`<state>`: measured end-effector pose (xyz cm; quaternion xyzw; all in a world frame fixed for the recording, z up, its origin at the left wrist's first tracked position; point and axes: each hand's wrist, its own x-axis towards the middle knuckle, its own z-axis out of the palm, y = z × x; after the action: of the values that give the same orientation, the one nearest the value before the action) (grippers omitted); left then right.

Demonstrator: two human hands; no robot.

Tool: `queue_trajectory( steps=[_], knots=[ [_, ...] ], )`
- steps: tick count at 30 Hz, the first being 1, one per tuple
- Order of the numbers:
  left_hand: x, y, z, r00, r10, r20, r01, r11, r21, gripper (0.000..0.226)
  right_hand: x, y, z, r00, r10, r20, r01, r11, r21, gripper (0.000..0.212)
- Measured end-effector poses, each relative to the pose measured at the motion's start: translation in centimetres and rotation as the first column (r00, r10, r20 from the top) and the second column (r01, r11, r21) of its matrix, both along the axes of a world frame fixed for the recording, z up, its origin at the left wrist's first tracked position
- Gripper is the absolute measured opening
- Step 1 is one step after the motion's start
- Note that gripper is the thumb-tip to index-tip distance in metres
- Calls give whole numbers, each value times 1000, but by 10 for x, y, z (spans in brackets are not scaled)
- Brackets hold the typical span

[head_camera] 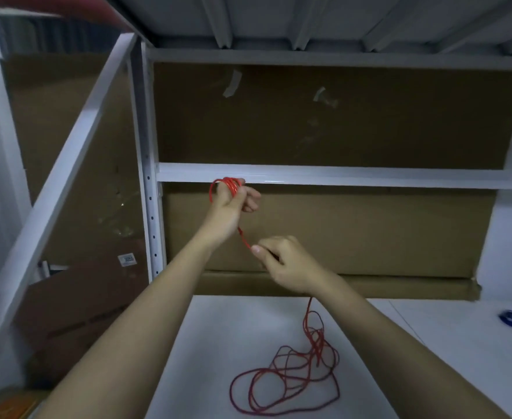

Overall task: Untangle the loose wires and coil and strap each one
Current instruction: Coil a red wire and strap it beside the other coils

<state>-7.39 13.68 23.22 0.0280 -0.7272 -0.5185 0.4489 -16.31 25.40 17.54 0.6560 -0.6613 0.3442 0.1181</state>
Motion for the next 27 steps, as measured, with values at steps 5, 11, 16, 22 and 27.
queue_trajectory(
  steps=[5,11,16,22,27],
  knots=[
    [2,-1,-31,934,-12,358,97,971,-218,50,-13,16,22,997,15,-75,-27,987,-156,14],
    [4,12,-37,895,-261,362,288,957,-21,50,-37,11,27,933,39,357,42,976,-216,11],
    [2,17,-40,817,-576,-8,540,760,361,41,-40,-5,-5,790,90,607,42,979,-199,20],
    [-22,7,-46,998,-65,-12,66,960,270,24,-27,-8,-69,751,5,661,-118,985,126,28],
    [-22,-20,-90,827,352,438,-67,836,-545,28,-34,14,-84,752,39,658,-194,967,164,16]
  ],
)
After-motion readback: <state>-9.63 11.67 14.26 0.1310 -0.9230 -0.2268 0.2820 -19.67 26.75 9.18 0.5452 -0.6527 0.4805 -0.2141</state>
